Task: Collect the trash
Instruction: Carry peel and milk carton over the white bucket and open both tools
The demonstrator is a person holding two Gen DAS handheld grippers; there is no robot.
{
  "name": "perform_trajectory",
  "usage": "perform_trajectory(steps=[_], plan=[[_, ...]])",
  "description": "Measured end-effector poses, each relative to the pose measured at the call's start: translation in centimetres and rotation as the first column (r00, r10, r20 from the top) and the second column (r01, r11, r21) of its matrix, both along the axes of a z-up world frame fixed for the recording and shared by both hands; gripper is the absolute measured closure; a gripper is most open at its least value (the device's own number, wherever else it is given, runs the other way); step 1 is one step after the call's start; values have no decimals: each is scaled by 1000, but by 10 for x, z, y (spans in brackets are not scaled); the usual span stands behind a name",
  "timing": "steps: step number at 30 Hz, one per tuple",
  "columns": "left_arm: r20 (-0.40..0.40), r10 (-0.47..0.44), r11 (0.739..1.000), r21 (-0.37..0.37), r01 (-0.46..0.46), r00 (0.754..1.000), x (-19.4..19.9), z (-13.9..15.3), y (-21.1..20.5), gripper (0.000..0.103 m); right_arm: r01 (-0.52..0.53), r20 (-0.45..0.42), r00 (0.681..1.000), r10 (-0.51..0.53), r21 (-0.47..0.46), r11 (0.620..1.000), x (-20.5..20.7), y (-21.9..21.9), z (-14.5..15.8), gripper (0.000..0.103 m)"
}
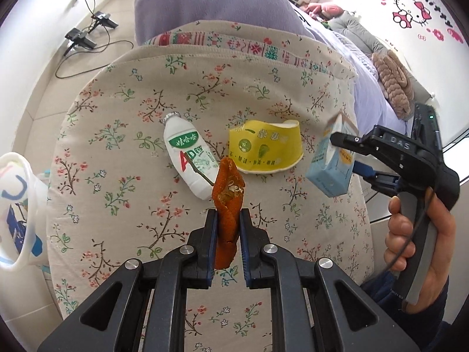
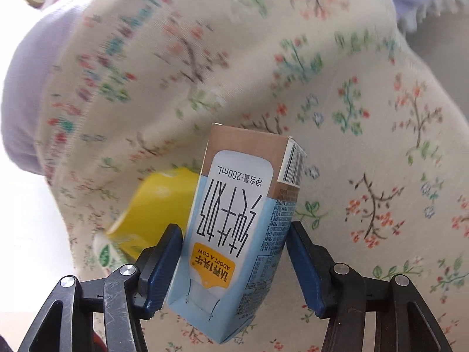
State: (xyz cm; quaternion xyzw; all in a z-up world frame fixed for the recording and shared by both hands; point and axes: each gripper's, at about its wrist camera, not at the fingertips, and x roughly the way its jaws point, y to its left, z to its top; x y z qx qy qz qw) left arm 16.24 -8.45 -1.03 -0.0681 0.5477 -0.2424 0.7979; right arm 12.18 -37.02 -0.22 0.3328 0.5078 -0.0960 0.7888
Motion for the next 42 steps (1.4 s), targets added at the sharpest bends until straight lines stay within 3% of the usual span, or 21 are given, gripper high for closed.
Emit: perform_trajectory(steps=[3, 7, 11, 19, 27, 37, 42], plan=[[11, 12, 1000, 24, -12, 1000, 1, 2, 3, 88, -83, 78, 993, 83, -5, 997, 3, 16, 18, 39], [52, 41, 992, 121, -47, 998, 2, 2, 7, 88, -202, 154, 967, 203, -22, 979, 6, 46, 30, 39], [95, 80, 975, 200, -98, 992, 4, 4, 18, 88, -278, 181, 940, 288, -76, 957, 11, 69, 41, 39], [113, 138, 957, 239, -162, 984, 5, 7, 47, 88, -381, 201, 886, 417, -196, 904, 1, 113, 41, 39], [79, 210, 948, 229, -222, 975, 9, 5, 88, 88, -474, 190, 826, 530, -275, 837, 10, 167, 31, 39], [74, 323, 920, 207, -331, 943, 13, 9, 154, 87, -603, 186, 740, 647, -242, 760, 23, 243, 10, 39], [-15, 414, 908, 80, -411, 910, 24, 9, 214, 87, -666, 173, 695, 698, -211, 716, 31, 285, 1, 39]])
